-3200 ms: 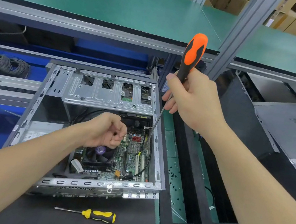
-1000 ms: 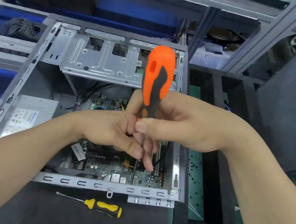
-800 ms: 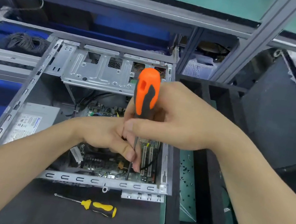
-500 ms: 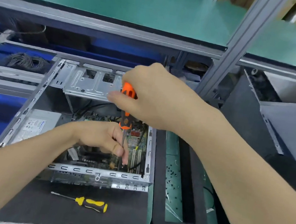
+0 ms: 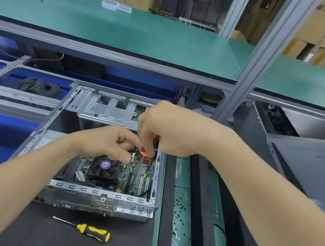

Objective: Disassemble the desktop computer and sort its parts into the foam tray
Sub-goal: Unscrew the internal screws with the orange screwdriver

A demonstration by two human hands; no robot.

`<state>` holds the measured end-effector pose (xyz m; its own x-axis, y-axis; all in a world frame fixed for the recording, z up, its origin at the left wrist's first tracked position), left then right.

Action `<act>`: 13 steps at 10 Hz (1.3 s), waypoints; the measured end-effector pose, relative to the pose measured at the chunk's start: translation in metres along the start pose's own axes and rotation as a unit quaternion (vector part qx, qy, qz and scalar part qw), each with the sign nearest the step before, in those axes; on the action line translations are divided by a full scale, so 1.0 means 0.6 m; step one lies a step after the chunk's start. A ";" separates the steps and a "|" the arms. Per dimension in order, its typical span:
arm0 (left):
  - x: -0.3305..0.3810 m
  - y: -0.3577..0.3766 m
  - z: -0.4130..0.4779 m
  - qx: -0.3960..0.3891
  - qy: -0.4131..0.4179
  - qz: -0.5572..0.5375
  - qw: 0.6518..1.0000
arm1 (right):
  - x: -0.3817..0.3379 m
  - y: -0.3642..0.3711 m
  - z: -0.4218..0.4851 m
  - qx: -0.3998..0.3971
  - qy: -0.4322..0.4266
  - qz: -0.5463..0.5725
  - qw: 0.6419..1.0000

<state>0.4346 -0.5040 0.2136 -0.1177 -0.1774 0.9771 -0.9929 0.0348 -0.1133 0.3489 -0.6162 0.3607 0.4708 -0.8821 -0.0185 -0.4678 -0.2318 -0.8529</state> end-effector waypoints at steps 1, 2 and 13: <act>0.016 -0.005 0.002 0.033 0.012 0.004 0.999 | -0.007 0.002 -0.010 0.032 -0.008 0.012 0.999; 0.026 -0.012 0.007 0.054 0.013 0.010 0.998 | -0.020 0.000 -0.009 0.066 -0.020 0.064 0.996; 0.039 0.016 -0.006 0.004 0.065 -0.018 0.998 | -0.054 -0.014 -0.022 0.032 0.097 0.070 0.992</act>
<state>0.4226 -0.5040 0.2361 -0.0805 -0.0484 0.9956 -0.9966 0.0235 -0.0795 0.3279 -0.5910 0.3752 0.2496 -0.9674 -0.0431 -0.4663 -0.0811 -0.8809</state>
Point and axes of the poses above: each hand's wrist, its own z-axis towards the middle knuckle, its own y-axis out of the palm, x = y × z, the point moved 4 cm from there along z, towards the middle knuckle, and after that the axes turned 14 degrees about -x, right-handed, at the moved point
